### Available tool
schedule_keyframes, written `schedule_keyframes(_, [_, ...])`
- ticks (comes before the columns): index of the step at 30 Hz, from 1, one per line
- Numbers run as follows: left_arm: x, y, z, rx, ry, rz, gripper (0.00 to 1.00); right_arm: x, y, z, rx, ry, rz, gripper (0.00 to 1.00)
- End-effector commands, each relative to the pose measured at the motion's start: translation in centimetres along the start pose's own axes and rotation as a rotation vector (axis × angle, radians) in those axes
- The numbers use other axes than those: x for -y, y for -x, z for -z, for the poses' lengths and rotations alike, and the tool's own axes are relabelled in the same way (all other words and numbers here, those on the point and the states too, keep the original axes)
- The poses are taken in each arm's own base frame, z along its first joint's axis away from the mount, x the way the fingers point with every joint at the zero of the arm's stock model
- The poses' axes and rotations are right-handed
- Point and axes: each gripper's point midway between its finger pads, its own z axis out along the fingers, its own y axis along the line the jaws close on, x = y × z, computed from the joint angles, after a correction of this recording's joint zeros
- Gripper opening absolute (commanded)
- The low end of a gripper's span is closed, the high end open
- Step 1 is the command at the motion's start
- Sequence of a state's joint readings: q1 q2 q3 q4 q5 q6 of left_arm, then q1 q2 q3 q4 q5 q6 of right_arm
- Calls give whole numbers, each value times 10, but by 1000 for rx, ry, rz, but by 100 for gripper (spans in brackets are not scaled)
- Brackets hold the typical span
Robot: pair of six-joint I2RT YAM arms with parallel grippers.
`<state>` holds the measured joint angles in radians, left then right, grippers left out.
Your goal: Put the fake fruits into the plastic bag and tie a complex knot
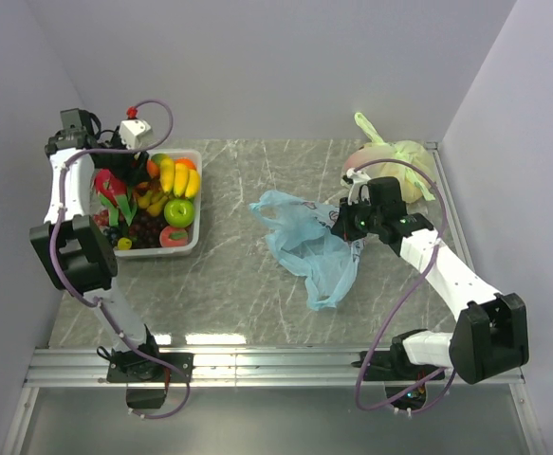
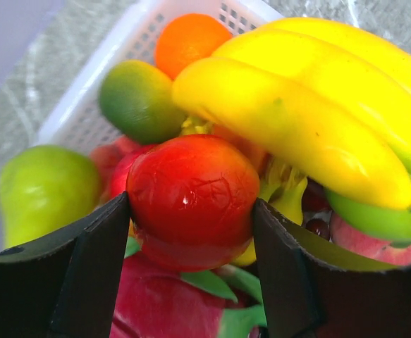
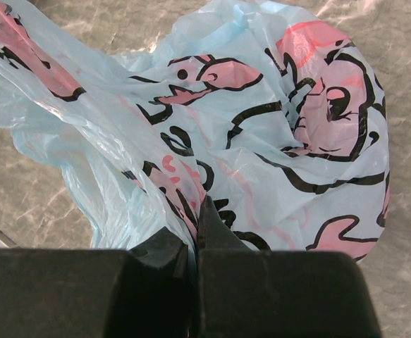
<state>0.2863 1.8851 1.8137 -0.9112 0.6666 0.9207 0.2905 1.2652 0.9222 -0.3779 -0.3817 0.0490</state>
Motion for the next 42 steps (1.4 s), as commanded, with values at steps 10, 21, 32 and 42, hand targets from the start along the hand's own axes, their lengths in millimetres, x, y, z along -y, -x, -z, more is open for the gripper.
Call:
schedule_keyframes(10, [32,108,112,268,121,-99,30,-23,39,-8,78,101,-115,0])
schedule_keyframes(21, [250,183,64,513,-393,-26,29,-51,59,-19,76,295,-352,0])
schedule_keyframes(32, [335,215,38,575,-616,-38,29,-60,76,-15,63,391,-596,0])
schedule_keyframes(42, [360,227,55,634,-669,-106,28,-34,59,-33,22,309,-709,0])
